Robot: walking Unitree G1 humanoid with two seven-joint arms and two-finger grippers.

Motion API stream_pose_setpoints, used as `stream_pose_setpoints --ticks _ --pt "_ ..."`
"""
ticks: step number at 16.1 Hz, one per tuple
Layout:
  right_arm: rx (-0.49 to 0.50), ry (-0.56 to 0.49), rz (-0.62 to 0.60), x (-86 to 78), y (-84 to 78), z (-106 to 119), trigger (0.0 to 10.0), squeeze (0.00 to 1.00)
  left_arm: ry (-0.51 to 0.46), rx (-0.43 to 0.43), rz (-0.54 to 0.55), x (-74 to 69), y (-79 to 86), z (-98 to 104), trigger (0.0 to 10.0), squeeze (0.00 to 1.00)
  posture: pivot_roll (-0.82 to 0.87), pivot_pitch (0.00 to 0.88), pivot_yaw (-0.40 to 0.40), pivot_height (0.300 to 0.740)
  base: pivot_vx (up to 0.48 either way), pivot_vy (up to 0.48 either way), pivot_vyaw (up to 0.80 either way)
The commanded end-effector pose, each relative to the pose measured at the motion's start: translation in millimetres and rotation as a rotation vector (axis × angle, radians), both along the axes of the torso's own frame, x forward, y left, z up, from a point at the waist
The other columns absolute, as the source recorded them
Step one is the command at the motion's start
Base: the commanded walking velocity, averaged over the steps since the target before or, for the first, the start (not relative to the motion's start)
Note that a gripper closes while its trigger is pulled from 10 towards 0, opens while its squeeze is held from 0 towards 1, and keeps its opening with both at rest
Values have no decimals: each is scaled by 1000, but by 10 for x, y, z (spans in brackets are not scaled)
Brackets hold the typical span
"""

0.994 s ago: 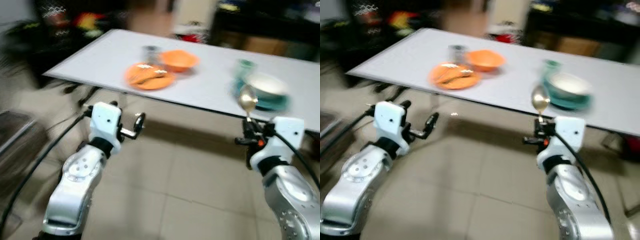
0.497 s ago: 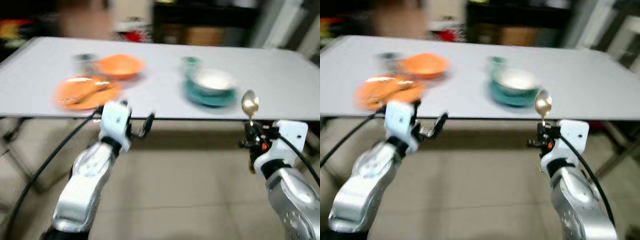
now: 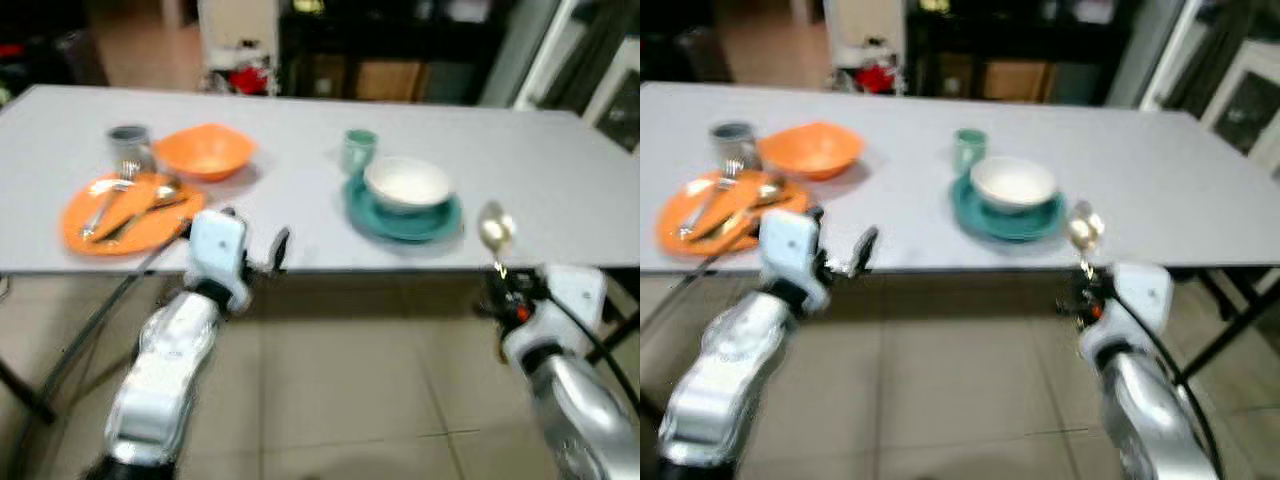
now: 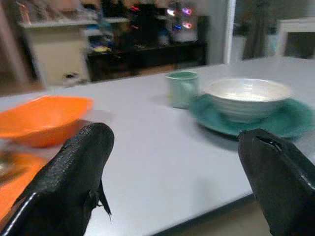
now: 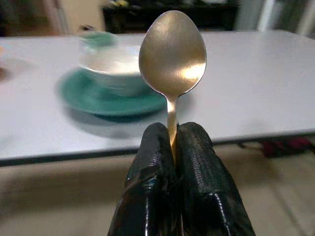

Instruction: Setting the table

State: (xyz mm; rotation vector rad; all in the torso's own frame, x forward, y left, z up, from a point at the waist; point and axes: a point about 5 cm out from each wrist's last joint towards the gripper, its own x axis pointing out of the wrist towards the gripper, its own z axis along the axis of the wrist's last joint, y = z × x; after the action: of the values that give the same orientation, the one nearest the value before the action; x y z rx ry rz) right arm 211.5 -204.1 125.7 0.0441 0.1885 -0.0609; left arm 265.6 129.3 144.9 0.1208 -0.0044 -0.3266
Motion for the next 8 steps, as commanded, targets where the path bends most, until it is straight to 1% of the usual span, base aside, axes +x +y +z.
stream_pose_setpoints --ticks 1,3,5,8 --pt "3 -45 44 33 74 48 10000 0 -9 28 28 -1 104 -6 10000 0 -26 0 -55 740 326 0 0" --pt "7 -30 54 16 84 -12 10000 0 -9 44 15 -20 106 -17 10000 0 -25 0 -59 740 322 0 0" --pt "15 -30 71 29 107 -13 10000 0 -12 48 2 -29 88 -21 10000 0 -25 0 -59 740 321 0 0" --pt "26 -22 121 95 138 47 10000 0 -25 52 -27 -34 32 -2 10000 0 -30 0 -53 740 321 0 -796"
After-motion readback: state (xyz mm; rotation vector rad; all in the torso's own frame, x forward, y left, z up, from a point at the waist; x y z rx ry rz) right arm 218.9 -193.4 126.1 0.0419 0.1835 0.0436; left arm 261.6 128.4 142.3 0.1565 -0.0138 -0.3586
